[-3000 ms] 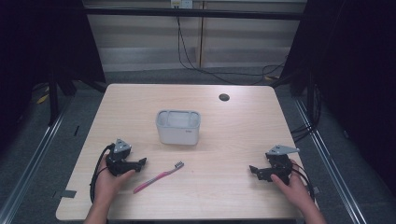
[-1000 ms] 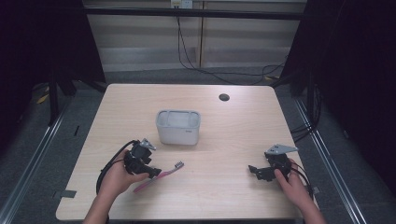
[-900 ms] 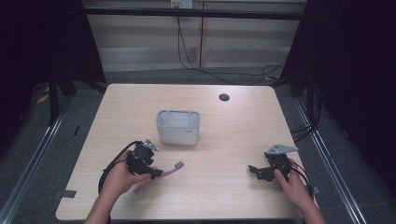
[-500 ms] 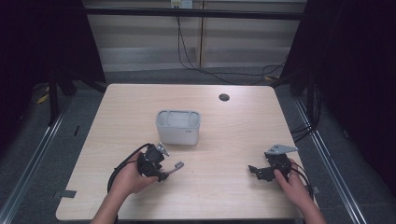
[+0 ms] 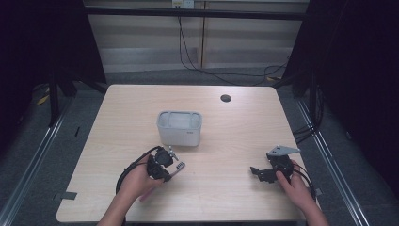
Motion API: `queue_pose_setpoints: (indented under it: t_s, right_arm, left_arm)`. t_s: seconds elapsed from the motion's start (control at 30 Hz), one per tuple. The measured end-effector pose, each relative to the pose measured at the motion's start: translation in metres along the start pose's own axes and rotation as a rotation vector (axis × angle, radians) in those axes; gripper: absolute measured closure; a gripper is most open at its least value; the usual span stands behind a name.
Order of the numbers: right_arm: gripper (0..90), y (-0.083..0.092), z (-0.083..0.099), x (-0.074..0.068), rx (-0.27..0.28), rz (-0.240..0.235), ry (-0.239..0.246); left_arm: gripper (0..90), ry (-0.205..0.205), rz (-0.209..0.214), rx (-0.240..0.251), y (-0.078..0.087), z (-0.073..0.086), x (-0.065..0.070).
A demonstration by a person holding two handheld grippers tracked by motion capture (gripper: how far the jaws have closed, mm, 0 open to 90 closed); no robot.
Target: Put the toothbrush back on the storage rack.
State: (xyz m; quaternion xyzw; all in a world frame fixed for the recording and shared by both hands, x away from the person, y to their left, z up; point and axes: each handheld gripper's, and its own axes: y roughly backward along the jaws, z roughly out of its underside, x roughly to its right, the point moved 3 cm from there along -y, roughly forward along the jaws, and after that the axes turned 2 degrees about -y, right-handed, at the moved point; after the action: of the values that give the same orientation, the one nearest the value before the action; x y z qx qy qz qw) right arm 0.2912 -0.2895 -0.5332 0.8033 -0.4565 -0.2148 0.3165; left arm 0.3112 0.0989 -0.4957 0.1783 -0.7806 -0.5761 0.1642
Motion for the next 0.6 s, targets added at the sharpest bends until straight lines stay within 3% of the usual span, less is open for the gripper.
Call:
queue_pose_setpoints:
  t_s: [0.07, 0.13, 0.5, 0.6]
  right_arm:
    - [8.4, 0.0, 0.0, 0.0, -0.001, 0.0, 0.0]
    - [8.4, 0.0, 0.0, 0.0, -0.001, 0.0, 0.0]
    - [8.4, 0.0, 0.0, 0.0, -0.001, -0.003, -0.001]
    - [8.4, 0.0, 0.0, 0.0, -0.001, -0.003, -0.001]
  left_arm:
    - [79.8, 0.0, -0.002, 0.005, 0.0, -0.001, 0.001]
    - [79.9, 0.008, 0.024, 0.019, -0.001, -0.001, 0.002]
    - [80.0, 0.017, 0.016, 0.085, 0.01, -0.001, -0.002]
    - [80.0, 0.03, 0.013, 0.125, 0.017, -0.001, -0.003]
